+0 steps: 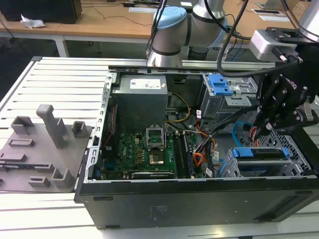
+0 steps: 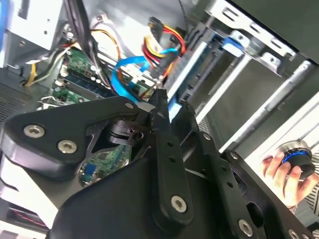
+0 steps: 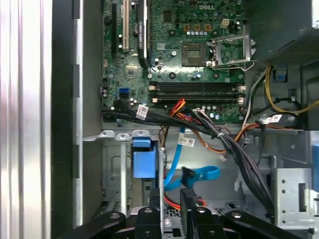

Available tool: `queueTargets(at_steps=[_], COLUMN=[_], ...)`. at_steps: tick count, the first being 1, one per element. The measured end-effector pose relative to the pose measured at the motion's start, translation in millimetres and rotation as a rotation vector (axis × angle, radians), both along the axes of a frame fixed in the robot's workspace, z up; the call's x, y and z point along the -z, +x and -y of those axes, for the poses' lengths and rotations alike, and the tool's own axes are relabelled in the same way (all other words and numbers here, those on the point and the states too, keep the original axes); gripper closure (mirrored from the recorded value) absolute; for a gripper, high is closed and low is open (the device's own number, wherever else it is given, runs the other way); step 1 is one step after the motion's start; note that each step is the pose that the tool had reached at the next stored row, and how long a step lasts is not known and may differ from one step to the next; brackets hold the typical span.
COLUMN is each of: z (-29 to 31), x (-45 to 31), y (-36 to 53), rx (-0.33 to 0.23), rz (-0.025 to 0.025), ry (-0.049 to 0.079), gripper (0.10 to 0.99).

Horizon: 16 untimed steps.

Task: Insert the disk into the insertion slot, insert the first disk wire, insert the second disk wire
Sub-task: 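Insert the first disk wire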

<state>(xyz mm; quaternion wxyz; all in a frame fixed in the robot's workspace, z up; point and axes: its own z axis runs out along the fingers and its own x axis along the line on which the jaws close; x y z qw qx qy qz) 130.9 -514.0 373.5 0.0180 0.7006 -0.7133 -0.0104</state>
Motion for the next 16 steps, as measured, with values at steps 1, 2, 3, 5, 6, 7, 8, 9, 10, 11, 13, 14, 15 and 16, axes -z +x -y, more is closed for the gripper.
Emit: queueTargets(at_steps=[1,2,3,5,6,7,8,9,10,11,13,14,15,16], z=[-4.7,-7.8,-10.7,-18.1,-25.1,-36.7,-40.7,-43.4,-44.7,-44.7,-44.4,-44.1,-43.6,-41.8], x=[0.1,0.0,0.0,0.1,0.1,0.1,0.1,0.1,0.2,0.2,0.5,0.6,0.7,0.7], y=[0.0,0.0,0.0,0.0,0.0,0.1,1.1,3.3,5.6,6.9,12.0,14.0,15.4,17.5], rx=[0.000,0.000,0.000,0.000,0.000,0.000,-0.002,-0.002,-0.002,-0.002,-0.002,-0.002,-0.002,-0.002], rz=[0.0000,0.0000,0.0000,0.0000,0.0000,0.0000,0.0000,0.0000,-0.0001,-0.0001,-0.0004,-0.0006,-0.0008,-0.0010], ry=[-0.003,-0.004,-0.005,-0.008,-0.010,-0.013,-0.014,-0.014,-0.015,-0.018,-0.030,-0.032,-0.034,-0.039], gripper=[0.784,0.784,0.784,0.784,0.784,0.784,0.784,0.784,0.784,0.784,0.784,0.784,0.784,0.784])
